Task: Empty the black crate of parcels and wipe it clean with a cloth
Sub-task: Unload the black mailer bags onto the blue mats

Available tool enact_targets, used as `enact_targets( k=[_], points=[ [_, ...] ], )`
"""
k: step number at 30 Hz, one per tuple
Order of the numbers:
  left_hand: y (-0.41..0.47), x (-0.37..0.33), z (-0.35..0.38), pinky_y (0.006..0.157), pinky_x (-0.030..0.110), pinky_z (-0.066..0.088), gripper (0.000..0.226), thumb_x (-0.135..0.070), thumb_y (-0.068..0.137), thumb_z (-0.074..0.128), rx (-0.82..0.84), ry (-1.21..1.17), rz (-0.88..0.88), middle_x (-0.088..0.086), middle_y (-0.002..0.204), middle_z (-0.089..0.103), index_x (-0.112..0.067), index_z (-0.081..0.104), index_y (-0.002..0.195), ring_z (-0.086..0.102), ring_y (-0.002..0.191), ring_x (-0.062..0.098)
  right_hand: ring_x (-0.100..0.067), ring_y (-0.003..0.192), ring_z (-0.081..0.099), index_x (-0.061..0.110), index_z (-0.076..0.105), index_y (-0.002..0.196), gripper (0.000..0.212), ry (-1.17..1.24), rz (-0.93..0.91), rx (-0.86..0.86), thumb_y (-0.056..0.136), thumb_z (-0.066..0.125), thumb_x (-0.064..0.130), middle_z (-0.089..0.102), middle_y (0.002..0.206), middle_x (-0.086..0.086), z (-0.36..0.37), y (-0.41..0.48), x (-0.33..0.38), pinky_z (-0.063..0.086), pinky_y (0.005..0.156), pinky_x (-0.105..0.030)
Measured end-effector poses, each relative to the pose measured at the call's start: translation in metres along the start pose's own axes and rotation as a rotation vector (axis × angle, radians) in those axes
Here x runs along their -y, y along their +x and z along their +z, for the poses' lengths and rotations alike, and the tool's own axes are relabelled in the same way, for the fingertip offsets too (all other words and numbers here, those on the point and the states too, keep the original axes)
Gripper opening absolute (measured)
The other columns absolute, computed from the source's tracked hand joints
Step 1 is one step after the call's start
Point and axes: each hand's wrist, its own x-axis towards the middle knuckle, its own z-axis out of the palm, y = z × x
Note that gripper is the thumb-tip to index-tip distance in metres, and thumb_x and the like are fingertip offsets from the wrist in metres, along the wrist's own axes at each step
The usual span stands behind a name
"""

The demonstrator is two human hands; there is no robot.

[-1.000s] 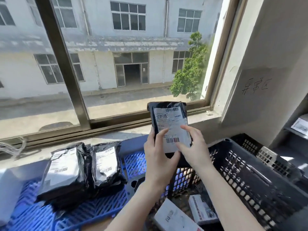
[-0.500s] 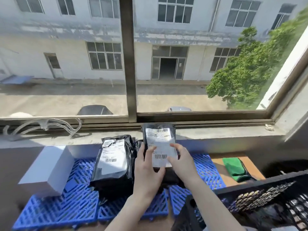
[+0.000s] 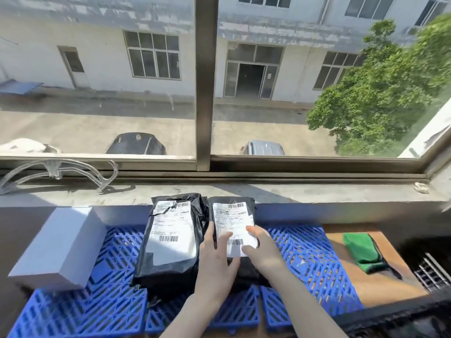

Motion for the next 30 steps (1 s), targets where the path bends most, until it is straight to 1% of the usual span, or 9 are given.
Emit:
enact_targets(
  k=[3,6,9,12,16,20,22,25,30],
  points=[
    [0.004,0.005,0.003,0.113,0.035,0.024,0.041,-0.025,0.091,0.065,-0.010,0.070,0.016,0.009,0.161,0.012,-0.024,0.054,0.130,0.026,0.142,0.032,-0.010,0.139,0.031,0.016,0.041,0.143,0.058,-0.003,0.000,0.025,0.087,0.054,0.003,0.029,0.153,0.004,0.003,0.002,0.000,0.026,0.110,-0.022],
    [0.006,0.007,0.005,0.113,0.044,0.029,0.042,-0.020,0.086,0.069,-0.052,0.195,0.092,0.011,0.158,0.026,-0.024,0.056,0.126,0.026,0.143,0.035,-0.014,0.136,0.035,0.018,0.043,0.142,0.056,0.028,-0.001,-0.031,0.088,0.054,0.004,0.033,0.150,0.002,0.002,0.002,-0.005,0.029,0.112,-0.028],
    [0.000,0.006,0.004,0.102,0.044,0.046,0.034,-0.019,0.086,0.056,-0.063,0.306,0.221,0.008,0.145,0.048,-0.023,0.060,0.120,0.046,0.129,0.032,-0.017,0.119,0.051,0.023,0.051,0.132,0.044,0.019,0.047,-0.147,0.090,0.053,0.008,0.044,0.135,0.003,-0.001,-0.001,-0.012,0.040,0.101,-0.028],
    [-0.011,0.004,0.002,0.091,0.040,0.053,0.040,-0.036,0.083,0.045,0.028,0.371,0.259,0.002,0.133,0.058,-0.026,0.061,0.118,0.055,0.117,0.025,-0.016,0.107,0.057,0.025,0.057,0.126,0.037,-0.063,0.073,-0.141,0.092,0.052,0.013,0.057,0.125,0.003,-0.003,-0.004,-0.017,0.040,0.087,-0.021],
    [-0.018,0.012,0.004,0.092,0.039,0.051,0.055,-0.057,0.076,0.046,0.182,0.491,0.249,0.003,0.132,0.060,-0.029,0.060,0.121,0.057,0.119,0.026,-0.012,0.105,0.057,0.025,0.055,0.131,0.041,-0.058,0.094,-0.072,0.092,0.052,0.014,0.058,0.128,0.005,0.001,-0.002,-0.016,0.038,0.087,-0.017],
    [-0.007,0.018,-0.002,0.093,0.038,0.051,0.055,-0.057,0.071,0.057,0.201,0.502,0.223,0.002,0.134,0.059,-0.031,0.058,0.120,0.058,0.120,0.026,-0.012,0.114,0.053,0.026,0.046,0.139,0.049,-0.027,0.079,-0.002,0.092,0.054,0.016,0.049,0.138,0.004,0.005,0.000,-0.013,0.039,0.094,-0.020],
    [-0.003,0.017,-0.005,0.106,0.039,0.040,0.057,-0.053,0.077,0.062,0.223,0.506,0.232,0.002,0.147,0.046,-0.032,0.052,0.129,0.046,0.133,0.028,-0.011,0.112,0.054,0.026,0.045,0.140,0.050,-0.004,0.065,0.020,0.092,0.056,0.020,0.049,0.140,0.005,0.006,0.002,-0.012,0.040,0.094,-0.021],
    [-0.001,0.014,-0.006,0.117,0.036,0.017,0.057,-0.050,0.091,0.050,0.241,0.481,0.210,-0.002,0.159,0.022,-0.032,0.036,0.143,0.017,0.147,0.024,-0.013,0.114,0.053,0.028,0.042,0.142,0.054,-0.002,0.055,0.015,0.091,0.060,0.027,0.046,0.140,0.005,0.004,0.000,-0.010,0.041,0.092,-0.023],
    [-0.006,-0.007,-0.008,0.103,0.040,0.043,0.047,-0.046,0.087,0.049,0.046,0.327,0.218,0.002,0.137,0.054,-0.024,0.058,0.127,0.050,0.126,0.026,-0.010,0.116,0.049,0.026,0.046,0.136,0.047,0.122,-0.074,-0.084,0.092,0.058,0.015,0.045,0.136,0.004,-0.024,-0.024,-0.007,0.039,0.091,-0.021]
  ],
)
